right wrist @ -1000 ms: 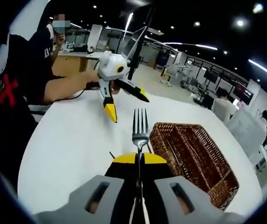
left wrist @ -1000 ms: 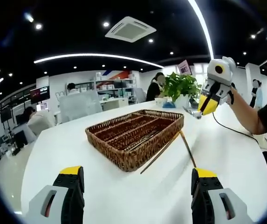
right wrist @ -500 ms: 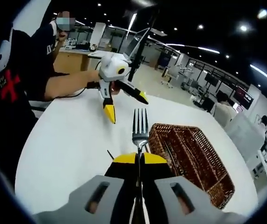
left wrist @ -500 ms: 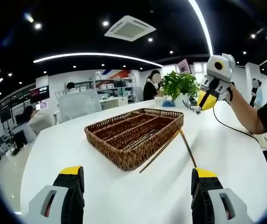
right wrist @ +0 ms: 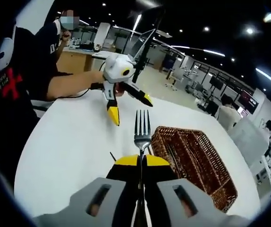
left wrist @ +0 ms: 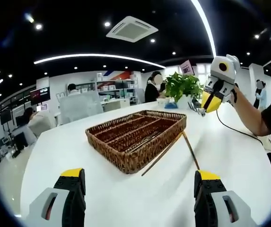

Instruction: Arrange the knives, forks, and spoons in their matching storage slots by inserting each utensil handle-first until every utensil is classified and aligned in the correct compartment

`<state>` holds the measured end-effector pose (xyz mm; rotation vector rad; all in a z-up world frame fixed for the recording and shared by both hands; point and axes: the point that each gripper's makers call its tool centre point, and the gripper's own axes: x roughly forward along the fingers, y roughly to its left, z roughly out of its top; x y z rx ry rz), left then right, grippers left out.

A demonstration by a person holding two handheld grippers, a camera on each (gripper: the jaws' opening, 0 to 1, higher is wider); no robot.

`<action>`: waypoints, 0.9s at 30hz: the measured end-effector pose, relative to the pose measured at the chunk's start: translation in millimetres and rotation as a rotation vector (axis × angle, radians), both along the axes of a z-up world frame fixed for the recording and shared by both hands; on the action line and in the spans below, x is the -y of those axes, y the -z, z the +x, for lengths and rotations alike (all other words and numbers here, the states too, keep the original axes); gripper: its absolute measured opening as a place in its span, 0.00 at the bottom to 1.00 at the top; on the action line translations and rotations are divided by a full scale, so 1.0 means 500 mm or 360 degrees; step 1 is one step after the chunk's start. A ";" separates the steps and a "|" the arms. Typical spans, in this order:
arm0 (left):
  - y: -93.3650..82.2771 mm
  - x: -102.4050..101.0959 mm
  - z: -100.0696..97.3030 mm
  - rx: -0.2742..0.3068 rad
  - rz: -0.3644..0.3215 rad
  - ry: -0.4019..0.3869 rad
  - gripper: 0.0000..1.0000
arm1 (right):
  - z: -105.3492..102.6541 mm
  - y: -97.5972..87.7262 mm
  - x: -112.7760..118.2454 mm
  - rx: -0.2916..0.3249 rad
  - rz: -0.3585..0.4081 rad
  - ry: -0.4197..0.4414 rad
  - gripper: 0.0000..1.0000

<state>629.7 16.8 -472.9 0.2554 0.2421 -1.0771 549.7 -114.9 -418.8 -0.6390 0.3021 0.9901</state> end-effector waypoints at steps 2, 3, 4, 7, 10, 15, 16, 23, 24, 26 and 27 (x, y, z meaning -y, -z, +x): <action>0.000 0.000 0.000 0.0000 -0.0002 0.0000 1.00 | 0.001 0.000 -0.001 0.0008 0.0000 -0.0008 0.00; 0.000 0.000 0.001 0.0000 -0.0001 0.0000 1.00 | 0.002 0.001 -0.001 0.0010 -0.0005 -0.0012 0.00; 0.000 0.000 0.001 0.0001 0.0001 0.0000 1.00 | 0.003 0.001 -0.001 0.0014 -0.0008 -0.0013 0.00; 0.002 0.001 0.001 -0.0003 0.0004 -0.0001 1.00 | 0.007 0.002 -0.001 0.0019 -0.0002 -0.0007 0.00; 0.004 0.000 0.001 -0.0006 0.0007 -0.0001 1.00 | 0.014 0.009 0.004 0.0021 -0.0006 0.0005 0.00; 0.002 0.000 0.001 -0.0004 0.0003 -0.0003 1.00 | 0.017 0.016 0.006 0.0019 -0.0010 0.0006 0.00; 0.002 0.001 0.001 -0.0003 0.0005 -0.0003 1.00 | 0.018 0.018 0.006 0.0010 -0.0007 0.0007 0.00; 0.003 0.004 0.000 -0.0003 0.0010 0.0004 1.00 | 0.027 0.022 0.006 0.0015 -0.0031 -0.0002 0.00; 0.004 0.005 0.000 -0.0002 0.0012 0.0005 1.00 | 0.030 0.023 0.006 0.0019 -0.0036 -0.0004 0.00; 0.004 0.005 0.000 -0.0002 0.0013 0.0006 1.00 | 0.035 0.025 0.006 0.0014 -0.0041 -0.0006 0.00; 0.003 0.005 0.000 -0.0002 0.0013 0.0005 1.00 | 0.038 0.025 0.006 0.0010 -0.0035 -0.0002 0.00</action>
